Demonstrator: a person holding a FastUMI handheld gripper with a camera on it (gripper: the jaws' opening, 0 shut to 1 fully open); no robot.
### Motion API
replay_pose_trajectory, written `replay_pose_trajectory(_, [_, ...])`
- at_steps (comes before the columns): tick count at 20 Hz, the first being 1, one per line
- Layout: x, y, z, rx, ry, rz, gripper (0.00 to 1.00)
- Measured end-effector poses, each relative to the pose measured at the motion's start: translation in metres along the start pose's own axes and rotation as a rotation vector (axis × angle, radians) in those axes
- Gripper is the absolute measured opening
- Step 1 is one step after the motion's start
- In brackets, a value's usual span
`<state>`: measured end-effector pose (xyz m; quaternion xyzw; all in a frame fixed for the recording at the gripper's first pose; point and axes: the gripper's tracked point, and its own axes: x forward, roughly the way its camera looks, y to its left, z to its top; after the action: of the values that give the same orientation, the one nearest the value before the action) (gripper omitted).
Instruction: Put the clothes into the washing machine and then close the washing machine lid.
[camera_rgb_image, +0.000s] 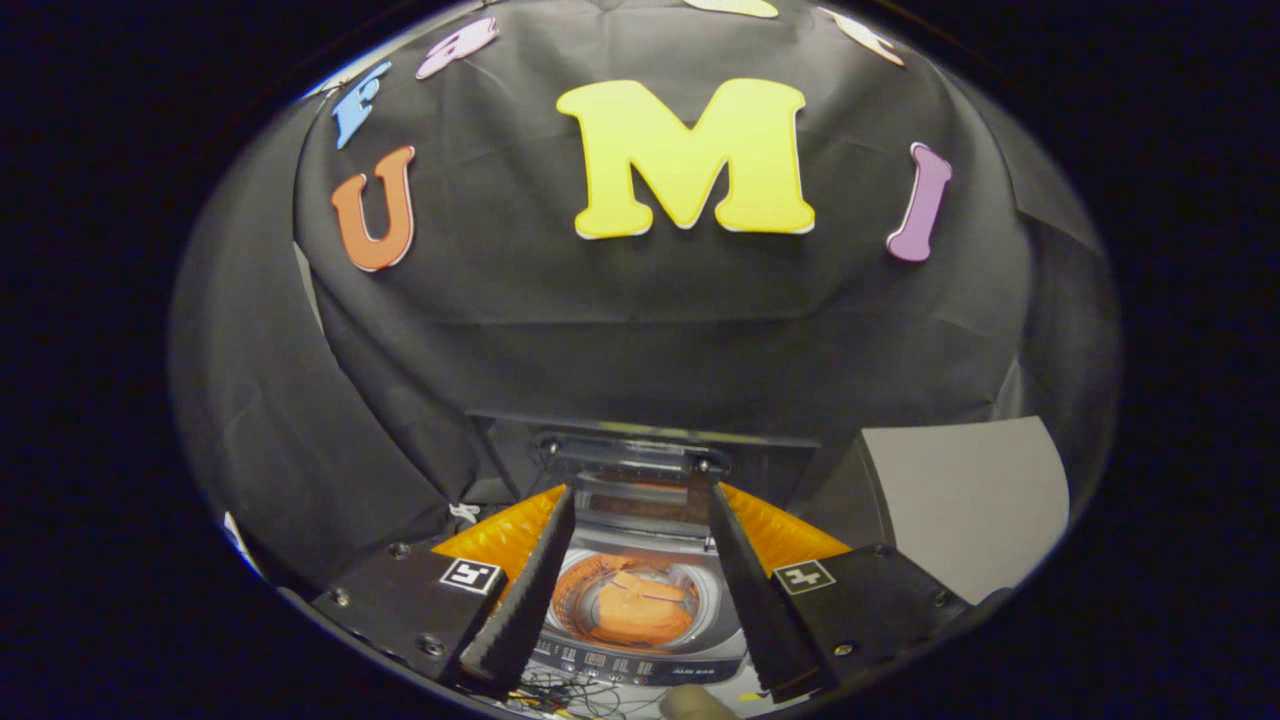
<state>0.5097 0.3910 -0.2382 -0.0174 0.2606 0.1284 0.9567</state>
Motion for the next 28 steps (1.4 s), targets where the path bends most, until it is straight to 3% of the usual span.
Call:
replay_pose_trajectory(8, [-0.008, -0.002, 0.059, 0.007, -0.091, -0.007, 0.85])
replay_pose_trajectory(14, [0.017, -0.01, 0.084, 0.041, -0.089, -0.028, 0.85])
replay_pose_trajectory(28, [0.125, 0.002, 0.065, 0.154, 0.115, -0.01, 0.85])
